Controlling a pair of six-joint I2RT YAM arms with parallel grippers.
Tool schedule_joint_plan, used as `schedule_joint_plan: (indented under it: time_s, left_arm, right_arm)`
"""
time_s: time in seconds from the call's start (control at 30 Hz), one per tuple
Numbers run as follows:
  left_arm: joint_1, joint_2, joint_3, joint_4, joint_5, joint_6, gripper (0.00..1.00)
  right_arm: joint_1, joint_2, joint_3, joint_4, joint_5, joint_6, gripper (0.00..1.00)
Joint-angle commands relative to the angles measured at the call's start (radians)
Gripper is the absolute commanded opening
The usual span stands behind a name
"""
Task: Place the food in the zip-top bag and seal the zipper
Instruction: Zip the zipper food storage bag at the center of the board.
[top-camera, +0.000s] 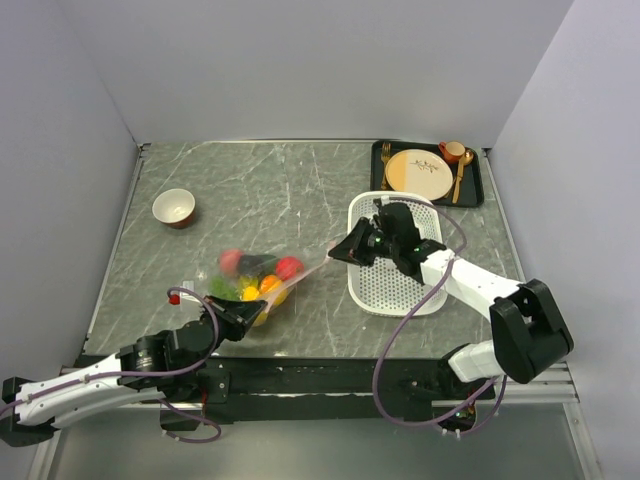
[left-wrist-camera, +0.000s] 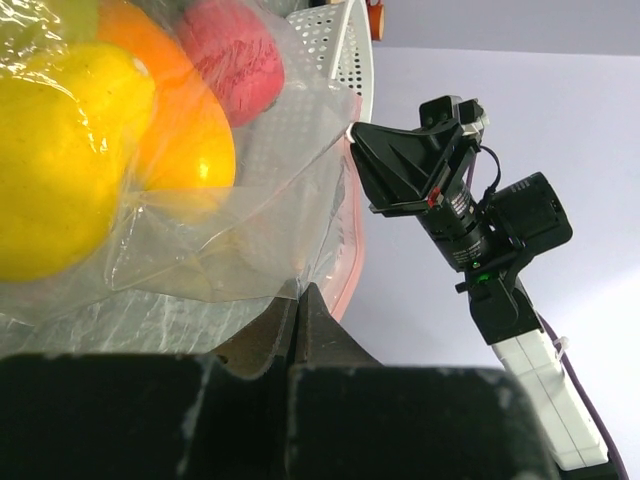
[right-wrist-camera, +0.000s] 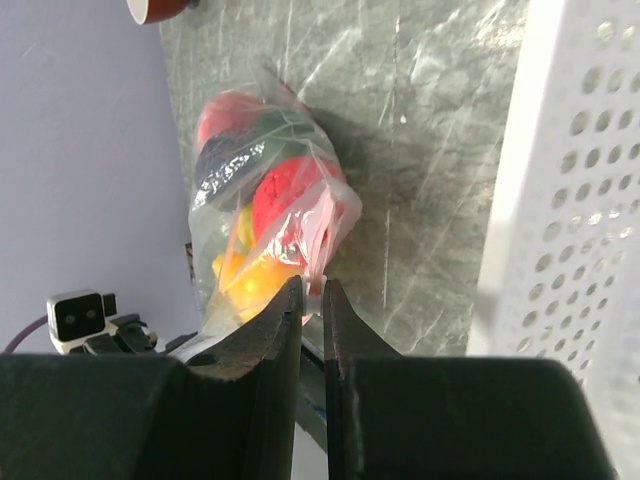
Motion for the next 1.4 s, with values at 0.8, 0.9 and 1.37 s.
schedule_joint_plan:
  time_s: [0.8,0.9,1.37]
  left_arm:
    - [-0.002,-0.029,0.026,-0.002,-0.06,0.001,0.01]
    - [-0.002,-0.04,0.02,-0.006,-0.06,-0.003,0.01]
    - [-0.002,-0.009,-0.053,0.168,-0.02,0.039,0.01]
  right_arm:
    - [-0.092,0.103,0.172,-0.039,0.136,-0.126,0.11]
    - [-0.106,0.115,0.172,-0.021,0.101,-0.109,0.11]
    - [-0.141,0.059,0.118,0.018,0.05,-0.069,0.56]
